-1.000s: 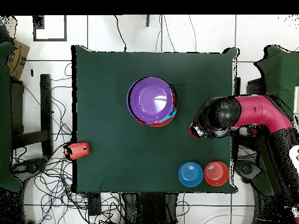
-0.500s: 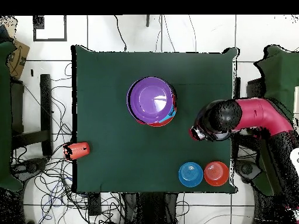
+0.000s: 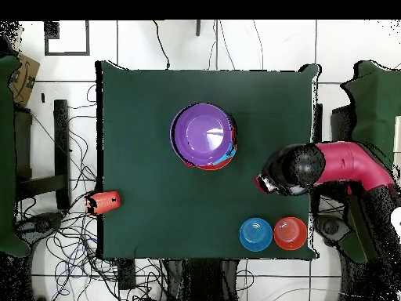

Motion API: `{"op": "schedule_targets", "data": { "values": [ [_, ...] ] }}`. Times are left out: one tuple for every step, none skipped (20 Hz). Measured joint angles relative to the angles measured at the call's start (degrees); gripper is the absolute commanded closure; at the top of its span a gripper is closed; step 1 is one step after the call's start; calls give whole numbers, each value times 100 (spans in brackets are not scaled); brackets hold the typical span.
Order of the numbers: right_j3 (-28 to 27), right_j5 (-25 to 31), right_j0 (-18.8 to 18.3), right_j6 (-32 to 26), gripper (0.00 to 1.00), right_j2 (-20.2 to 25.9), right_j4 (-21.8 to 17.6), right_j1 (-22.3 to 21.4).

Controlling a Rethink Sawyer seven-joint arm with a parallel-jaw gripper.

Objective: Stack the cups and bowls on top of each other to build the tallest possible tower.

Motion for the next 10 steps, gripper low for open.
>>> {"op": "schedule_targets", "data": {
  "values": [
    [26, -70, -7, 0, 0, -20, 0, -16],
    [55, -141, -15, 0, 0, -39, 0, -34],
    [95, -223, -27, 0, 0, -61, 0, -62],
    [159, -348, -48, 0, 0, -91, 1, -118],
    [199, -415, -62, 0, 0, -108, 1, -155],
    [232, -468, -74, 0, 0, -124, 1, -185],
    [276, -538, -90, 0, 0, -146, 1, -227],
    [311, -596, -103, 0, 0, -170, 2, -263],
    [386, -716, -128, 1, 0, -240, 2, -341],
    [408, -748, -134, 1, 0, -261, 2, -364]
  ]
}}
